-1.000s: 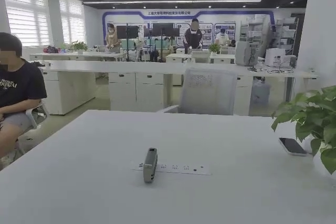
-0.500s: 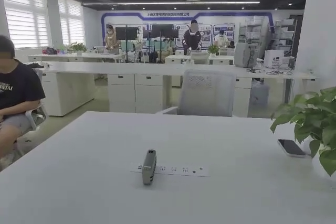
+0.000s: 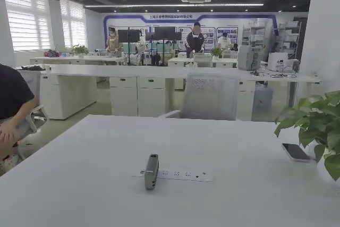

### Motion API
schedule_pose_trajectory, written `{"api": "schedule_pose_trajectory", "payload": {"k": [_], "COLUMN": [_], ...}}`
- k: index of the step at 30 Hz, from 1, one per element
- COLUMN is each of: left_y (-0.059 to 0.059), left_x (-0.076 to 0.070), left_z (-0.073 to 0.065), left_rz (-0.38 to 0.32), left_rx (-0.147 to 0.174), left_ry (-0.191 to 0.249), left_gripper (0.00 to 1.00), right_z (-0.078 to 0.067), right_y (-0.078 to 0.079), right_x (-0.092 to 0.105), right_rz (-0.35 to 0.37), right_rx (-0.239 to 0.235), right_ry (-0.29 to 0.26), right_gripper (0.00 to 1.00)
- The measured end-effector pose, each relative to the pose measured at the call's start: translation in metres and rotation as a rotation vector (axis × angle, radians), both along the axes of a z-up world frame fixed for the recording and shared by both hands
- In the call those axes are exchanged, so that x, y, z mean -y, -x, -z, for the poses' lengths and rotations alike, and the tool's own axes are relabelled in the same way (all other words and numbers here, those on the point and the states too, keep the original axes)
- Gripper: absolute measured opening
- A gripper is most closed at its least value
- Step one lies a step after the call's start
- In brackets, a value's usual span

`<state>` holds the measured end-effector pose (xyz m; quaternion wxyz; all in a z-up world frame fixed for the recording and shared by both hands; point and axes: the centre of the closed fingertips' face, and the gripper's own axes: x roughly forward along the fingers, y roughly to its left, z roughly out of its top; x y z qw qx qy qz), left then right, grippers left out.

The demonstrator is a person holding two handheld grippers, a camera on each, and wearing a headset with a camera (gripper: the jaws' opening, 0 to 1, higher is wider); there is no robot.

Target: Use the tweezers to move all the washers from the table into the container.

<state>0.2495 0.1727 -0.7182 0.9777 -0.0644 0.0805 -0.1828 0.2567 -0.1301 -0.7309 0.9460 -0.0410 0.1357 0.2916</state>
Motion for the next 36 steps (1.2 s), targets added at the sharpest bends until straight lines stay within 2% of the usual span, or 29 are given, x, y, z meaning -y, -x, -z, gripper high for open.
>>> {"api": "schedule_pose_trajectory", "payload": {"k": [25, 29, 31, 33, 34, 36], "left_y": [-0.001, 0.0, 0.001, 0.003, 0.004, 0.008], "left_x": [-0.001, 0.003, 0.007, 0.012, 0.015, 0.021], "left_z": [0.0, 0.0, 0.0, 0.003, 0.007, 0.016], "left_rz": [-0.002, 0.015, 0.036, 0.066, 0.083, 0.134], "left_rx": [0.003, 0.0, -0.007, -0.023, -0.048, -0.091], "left_ry": [0.006, 0.008, 0.009, -0.006, -0.018, -0.056], "left_gripper": [0.83, 0.82, 0.81, 0.8, 0.79, 0.75], "right_z": [0.002, 0.0, 0.005, 0.009, 0.011, 0.012], "right_y": [-0.001, -0.001, 0.001, 0.002, 0.003, 0.005], "right_x": [0.001, 0.001, 0.005, 0.005, 0.003, -0.006], "right_rz": [0.004, 0.004, 0.019, 0.004, -0.013, -0.054], "right_rx": [-0.001, -0.018, -0.06, -0.084, -0.089, -0.098], "right_ry": [0.009, 0.002, 0.034, 0.106, 0.149, 0.2], "right_gripper": [0.67, 0.68, 0.66, 0.69, 0.7, 0.65]}}
